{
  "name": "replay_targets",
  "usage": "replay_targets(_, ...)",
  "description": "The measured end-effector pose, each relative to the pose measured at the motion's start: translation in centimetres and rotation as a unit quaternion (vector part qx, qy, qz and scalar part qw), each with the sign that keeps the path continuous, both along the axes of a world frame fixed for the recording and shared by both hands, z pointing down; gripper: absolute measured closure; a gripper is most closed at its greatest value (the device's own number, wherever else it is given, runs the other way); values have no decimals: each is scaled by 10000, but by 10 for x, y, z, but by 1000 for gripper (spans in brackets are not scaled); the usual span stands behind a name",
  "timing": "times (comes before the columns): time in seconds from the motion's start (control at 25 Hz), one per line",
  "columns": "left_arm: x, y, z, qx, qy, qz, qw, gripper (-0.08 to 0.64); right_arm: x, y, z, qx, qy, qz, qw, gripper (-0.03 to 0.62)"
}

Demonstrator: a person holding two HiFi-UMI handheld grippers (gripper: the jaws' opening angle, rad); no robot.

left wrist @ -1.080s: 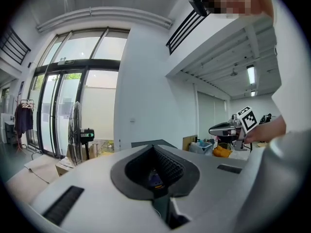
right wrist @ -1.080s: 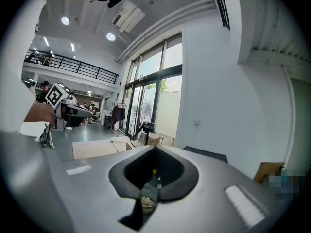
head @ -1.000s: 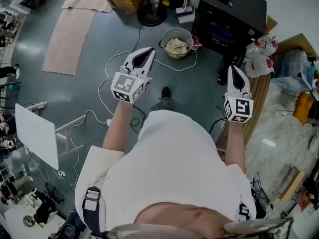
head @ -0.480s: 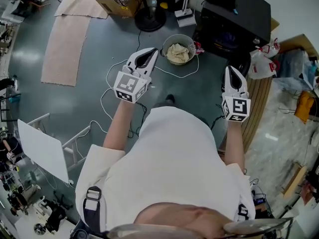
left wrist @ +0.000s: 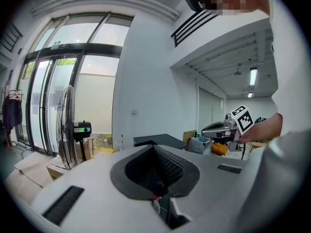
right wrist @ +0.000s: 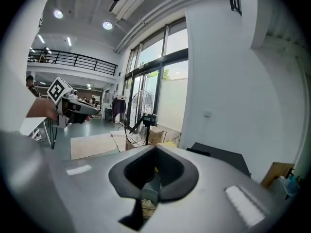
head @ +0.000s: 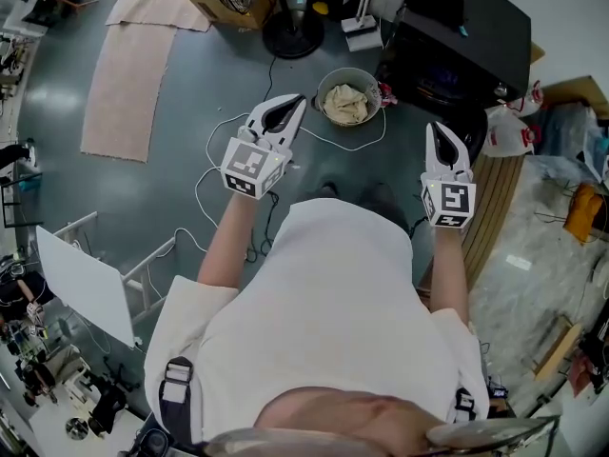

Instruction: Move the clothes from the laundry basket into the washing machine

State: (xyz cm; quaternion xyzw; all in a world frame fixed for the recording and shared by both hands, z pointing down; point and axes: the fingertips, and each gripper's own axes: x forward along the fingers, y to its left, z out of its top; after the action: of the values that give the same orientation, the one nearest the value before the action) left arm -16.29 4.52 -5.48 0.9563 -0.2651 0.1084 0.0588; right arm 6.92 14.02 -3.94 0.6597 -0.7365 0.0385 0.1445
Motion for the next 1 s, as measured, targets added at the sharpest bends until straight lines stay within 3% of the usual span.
replay_targets(0.16, 9, -3, 10, -97, -82, -182, 9998, 554, 9, -19, 8, -73, -69, -268, 9996, 581)
replay_targets(0.52, 39, -24, 16, -276, -35, -1019, 9944, 554, 48, -80, 15, -220, -117, -1108, 9935, 581)
replay_targets(1.0, 80, -42, 42, -618, 29, -2119, 9753, 554, 82, -143, 56, -726, -131, -2319, 9699, 581)
